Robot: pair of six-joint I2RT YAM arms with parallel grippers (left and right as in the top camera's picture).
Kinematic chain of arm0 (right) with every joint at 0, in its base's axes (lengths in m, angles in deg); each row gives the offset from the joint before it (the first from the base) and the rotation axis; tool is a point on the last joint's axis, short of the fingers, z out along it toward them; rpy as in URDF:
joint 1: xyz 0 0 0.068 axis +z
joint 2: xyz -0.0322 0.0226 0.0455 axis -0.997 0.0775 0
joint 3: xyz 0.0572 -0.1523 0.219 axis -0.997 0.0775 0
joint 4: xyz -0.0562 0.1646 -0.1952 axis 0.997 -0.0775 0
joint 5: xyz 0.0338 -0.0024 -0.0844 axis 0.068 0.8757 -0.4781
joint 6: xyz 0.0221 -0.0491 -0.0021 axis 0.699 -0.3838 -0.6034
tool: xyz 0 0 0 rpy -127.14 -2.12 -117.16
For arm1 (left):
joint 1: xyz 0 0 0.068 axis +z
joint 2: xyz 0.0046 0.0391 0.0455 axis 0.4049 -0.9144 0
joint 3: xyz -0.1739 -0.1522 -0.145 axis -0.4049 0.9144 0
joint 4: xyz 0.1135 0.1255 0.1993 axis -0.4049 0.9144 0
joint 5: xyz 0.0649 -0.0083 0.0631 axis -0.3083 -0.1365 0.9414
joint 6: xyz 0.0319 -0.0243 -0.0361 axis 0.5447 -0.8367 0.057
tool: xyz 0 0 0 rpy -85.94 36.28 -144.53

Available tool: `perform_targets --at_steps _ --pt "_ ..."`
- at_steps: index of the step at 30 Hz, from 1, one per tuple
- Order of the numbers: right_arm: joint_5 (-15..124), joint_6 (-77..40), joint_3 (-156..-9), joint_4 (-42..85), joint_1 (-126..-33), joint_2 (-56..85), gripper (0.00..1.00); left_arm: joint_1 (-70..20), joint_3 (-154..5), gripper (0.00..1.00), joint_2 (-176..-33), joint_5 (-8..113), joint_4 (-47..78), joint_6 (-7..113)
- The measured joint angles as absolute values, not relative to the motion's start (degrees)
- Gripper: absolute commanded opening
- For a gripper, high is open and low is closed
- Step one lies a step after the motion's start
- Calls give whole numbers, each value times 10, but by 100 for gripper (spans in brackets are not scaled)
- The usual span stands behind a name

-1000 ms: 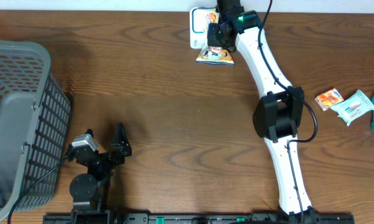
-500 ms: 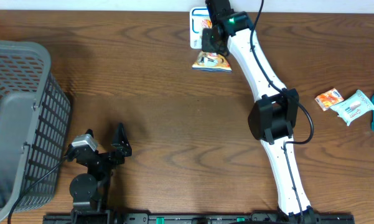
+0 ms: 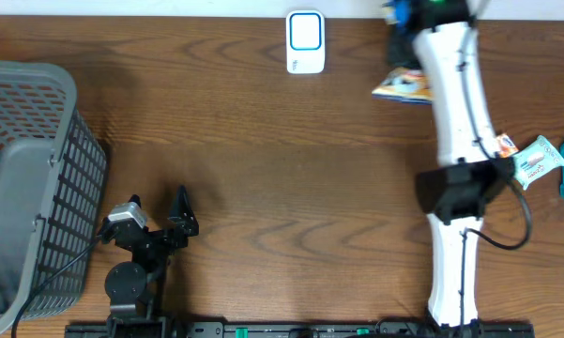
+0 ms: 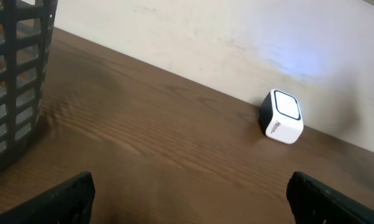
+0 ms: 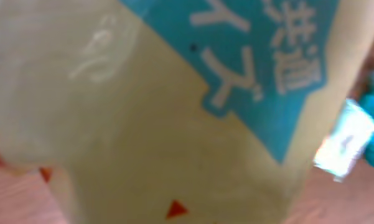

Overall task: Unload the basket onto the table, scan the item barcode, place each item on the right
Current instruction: 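Carry the wipes pack right and release it onto the item pile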

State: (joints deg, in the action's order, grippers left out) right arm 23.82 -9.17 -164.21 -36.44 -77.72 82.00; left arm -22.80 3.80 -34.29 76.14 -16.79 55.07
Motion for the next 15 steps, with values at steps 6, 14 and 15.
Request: perform_targets --at_steps 6,14,15 --pt "231 -33 -1578 -303 -897 831 1 -228 38 97 -343 761 -168 551" --pt "297 118 -1438 -172 -1039 839 7 -228 38 97 -343 761 -168 551" --pt "304 141 -1424 -168 -1050 839 8 -228 38 97 -343 761 -168 551"
